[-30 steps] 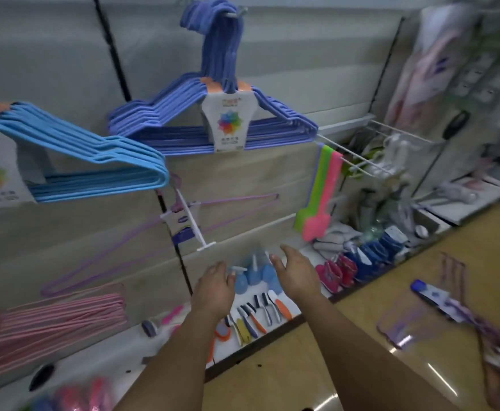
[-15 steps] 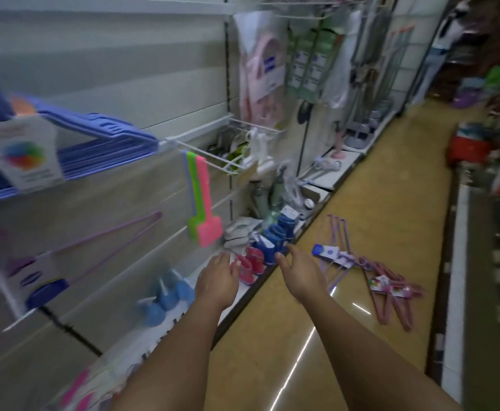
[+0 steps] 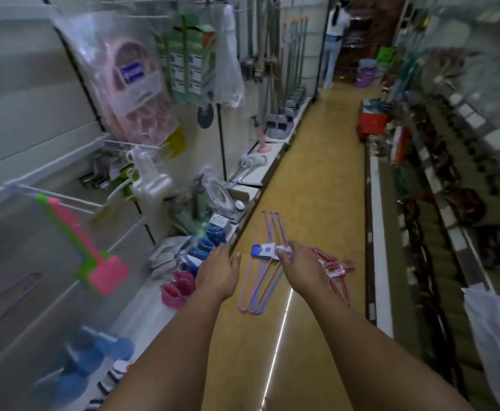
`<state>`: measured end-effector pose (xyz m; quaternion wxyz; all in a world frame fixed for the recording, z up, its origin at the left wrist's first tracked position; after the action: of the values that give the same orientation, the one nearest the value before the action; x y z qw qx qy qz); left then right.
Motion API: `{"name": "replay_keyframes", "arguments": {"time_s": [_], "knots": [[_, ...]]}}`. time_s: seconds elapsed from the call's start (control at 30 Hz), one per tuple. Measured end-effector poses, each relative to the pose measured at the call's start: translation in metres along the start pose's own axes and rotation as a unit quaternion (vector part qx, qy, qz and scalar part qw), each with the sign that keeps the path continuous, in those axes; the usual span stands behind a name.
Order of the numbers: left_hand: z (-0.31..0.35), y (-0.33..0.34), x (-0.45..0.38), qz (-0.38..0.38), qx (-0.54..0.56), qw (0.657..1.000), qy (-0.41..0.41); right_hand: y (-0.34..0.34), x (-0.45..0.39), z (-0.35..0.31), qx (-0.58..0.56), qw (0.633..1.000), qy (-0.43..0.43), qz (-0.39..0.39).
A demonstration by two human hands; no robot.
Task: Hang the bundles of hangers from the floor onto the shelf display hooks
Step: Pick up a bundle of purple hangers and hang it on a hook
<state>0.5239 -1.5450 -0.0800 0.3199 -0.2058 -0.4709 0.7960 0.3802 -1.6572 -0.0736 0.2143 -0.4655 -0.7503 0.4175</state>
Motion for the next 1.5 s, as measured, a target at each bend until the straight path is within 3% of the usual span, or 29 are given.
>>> {"name": "replay_keyframes", "arguments": {"time_s": [0.37, 0.7, 1.07, 1.5], "knots": [[0.055, 0.059, -0.093, -0.038, 0.027, 0.997, 0.057, -0.01, -0.084, 0.055, 0.001, 0.998, 0.067, 0.021], [0.053, 0.077, -0.215, -0.062, 0.041, 0.995, 0.061, 0.02, -0.198, 0.044, 0.005, 0.993, 0.117, 0.011], [0.031, 0.117, -0.306, -0.094, 0.041, 0.994, 0.035, 0.071, -0.291, 0.051, 0.009, 0.992, 0.124, -0.007], [0.041, 0.209, -0.421, -0.103, 0.048, 0.993, -0.02, 0.133, -0.444, 0.117, 0.037, 0.991, 0.105, -0.072]]}}
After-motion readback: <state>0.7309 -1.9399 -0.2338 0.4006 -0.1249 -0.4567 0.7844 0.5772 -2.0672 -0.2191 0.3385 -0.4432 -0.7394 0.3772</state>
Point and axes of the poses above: each hand's wrist, its own x-axis away from the middle knuckle, its own y-axis out of the palm, z = x × y, the point moved 1 cm from there along -x, towards the middle knuckle, and after that the axes turned 8 degrees about z, right-handed, at the moved point
